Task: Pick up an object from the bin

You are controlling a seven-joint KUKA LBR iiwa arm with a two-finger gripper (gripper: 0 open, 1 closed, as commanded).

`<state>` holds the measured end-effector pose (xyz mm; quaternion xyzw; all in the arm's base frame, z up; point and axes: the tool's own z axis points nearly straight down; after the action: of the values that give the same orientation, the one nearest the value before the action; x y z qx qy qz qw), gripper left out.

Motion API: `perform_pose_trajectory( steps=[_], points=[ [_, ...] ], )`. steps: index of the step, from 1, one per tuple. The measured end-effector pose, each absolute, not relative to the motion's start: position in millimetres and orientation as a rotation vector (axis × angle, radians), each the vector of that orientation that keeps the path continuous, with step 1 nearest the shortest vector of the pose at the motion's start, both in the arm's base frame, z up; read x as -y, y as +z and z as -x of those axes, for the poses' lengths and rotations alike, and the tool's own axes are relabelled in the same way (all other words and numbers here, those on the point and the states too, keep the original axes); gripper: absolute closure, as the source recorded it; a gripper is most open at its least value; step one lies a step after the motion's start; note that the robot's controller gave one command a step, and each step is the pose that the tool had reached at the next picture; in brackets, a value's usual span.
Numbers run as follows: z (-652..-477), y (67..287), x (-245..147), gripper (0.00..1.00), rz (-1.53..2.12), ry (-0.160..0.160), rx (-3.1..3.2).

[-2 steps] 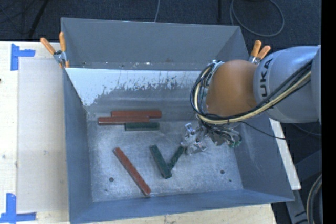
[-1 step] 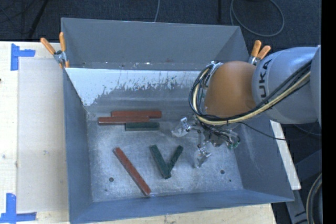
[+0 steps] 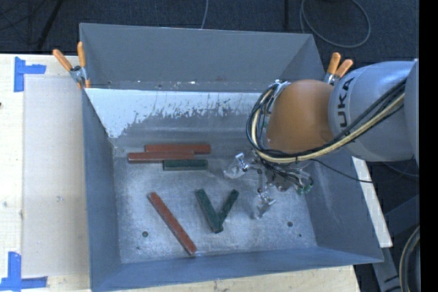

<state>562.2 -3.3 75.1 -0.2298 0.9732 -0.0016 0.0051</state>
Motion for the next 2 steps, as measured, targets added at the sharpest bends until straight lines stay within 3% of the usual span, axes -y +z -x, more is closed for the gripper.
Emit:
perform_pose_trajectory(
  steps=[1, 2],
  points=[
    [-535.4, 76.7, -54.0, 1.0, 1.023, -0.009, -2.953],
    [-535.4, 76.7, -54.0, 1.0, 1.024, -0.009, -2.953]
  ],
)
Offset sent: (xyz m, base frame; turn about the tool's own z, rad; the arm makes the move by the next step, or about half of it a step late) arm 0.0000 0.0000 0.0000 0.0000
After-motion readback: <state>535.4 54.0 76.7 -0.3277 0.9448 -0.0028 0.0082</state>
